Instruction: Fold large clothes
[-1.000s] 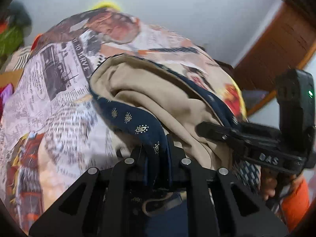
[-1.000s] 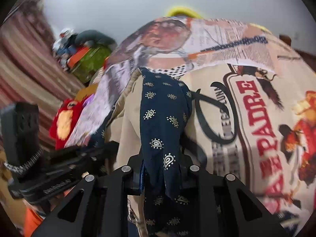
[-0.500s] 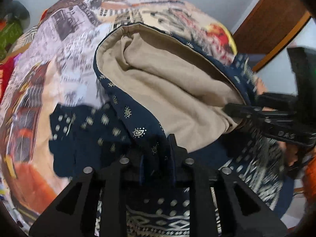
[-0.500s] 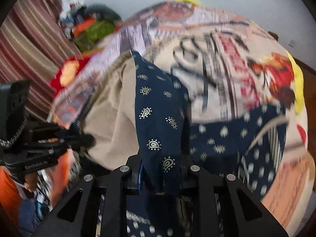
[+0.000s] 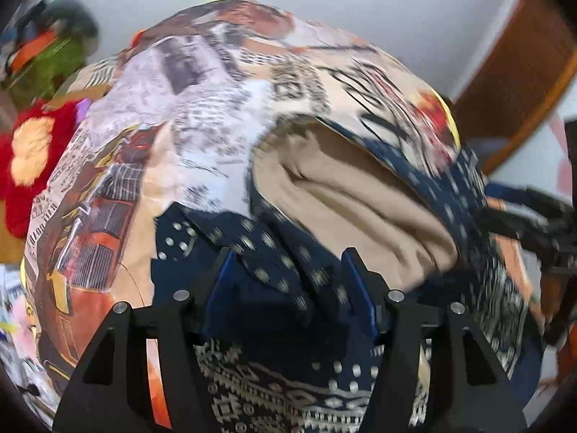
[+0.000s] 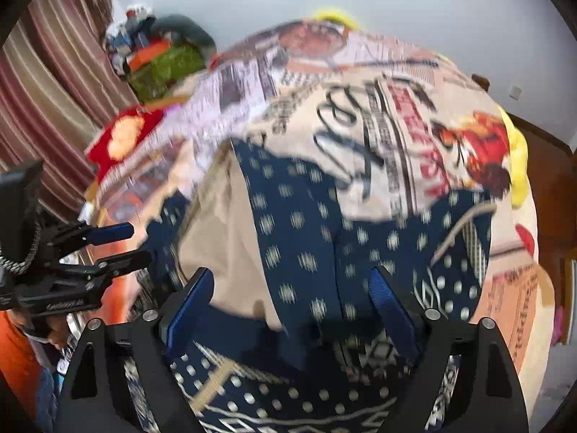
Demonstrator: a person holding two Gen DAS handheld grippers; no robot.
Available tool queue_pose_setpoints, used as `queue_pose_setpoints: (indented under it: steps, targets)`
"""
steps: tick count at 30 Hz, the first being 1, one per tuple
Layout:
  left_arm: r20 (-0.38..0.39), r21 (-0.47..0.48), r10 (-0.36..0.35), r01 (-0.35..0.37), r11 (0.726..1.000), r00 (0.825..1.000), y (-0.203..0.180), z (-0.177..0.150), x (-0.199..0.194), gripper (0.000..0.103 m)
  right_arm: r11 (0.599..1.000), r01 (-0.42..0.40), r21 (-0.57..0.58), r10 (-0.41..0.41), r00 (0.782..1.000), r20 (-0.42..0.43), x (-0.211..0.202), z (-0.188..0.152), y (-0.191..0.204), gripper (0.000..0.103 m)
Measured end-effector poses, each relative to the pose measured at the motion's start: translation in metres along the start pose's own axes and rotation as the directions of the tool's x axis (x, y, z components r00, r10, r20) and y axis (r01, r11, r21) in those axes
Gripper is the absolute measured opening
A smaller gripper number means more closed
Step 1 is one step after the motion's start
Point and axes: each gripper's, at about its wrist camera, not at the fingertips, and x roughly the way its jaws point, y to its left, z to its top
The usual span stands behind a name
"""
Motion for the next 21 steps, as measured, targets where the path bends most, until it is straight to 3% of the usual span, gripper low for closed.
queue_pose_setpoints:
  steps: [4, 13, 16, 18, 20, 21]
  targets:
    - [-0.03, -0.074, -0.045, 0.043, 0.996, 0.999, 0.016, 0.024, 0.027, 0.06, 1.0, -0.005, 0.021, 0.005, 1.0, -0.001, 0.014, 0.026, 0.003, 0.088]
    - [-0.115, -0.191, -0.078, 0.055, 0.98, 0.99, 0.042, 0.053, 0.113, 0.06, 0.992, -0.049, 0.112, 0.062, 0.992, -0.109, 0.102, 0.06, -0.008, 0.088]
    - [-0.103, -0.229, -0.128, 0.102, 0.968, 0.986, 0.046, 0.057, 0.125, 0.059, 0.988, -0.07, 0.141, 0.087, 0.989, -0.121, 0.121, 0.063, -0.012, 0.076]
    - [-0.09, -0.24, -0.163, 0.137, 0.961, 0.982, 0.045, 0.058, 0.128, 0.05, 0.985, -0.096, 0.146, 0.114, 0.986, -0.121, 0.128, 0.064, -0.014, 0.064]
    - [-0.09, -0.233, -0.189, 0.164, 0.959, 0.978, 0.04, 0.059, 0.128, 0.024, 0.983, -0.113, 0.142, 0.129, 0.985, -0.111, 0.128, 0.063, -0.015, 0.051]
    - [-0.087, -0.227, -0.184, 0.16, 0.961, 0.979, 0.038, 0.058, 0.127, 0.018, 0.982, -0.127, 0.138, 0.142, 0.984, -0.104, 0.127, 0.063, -0.015, 0.047]
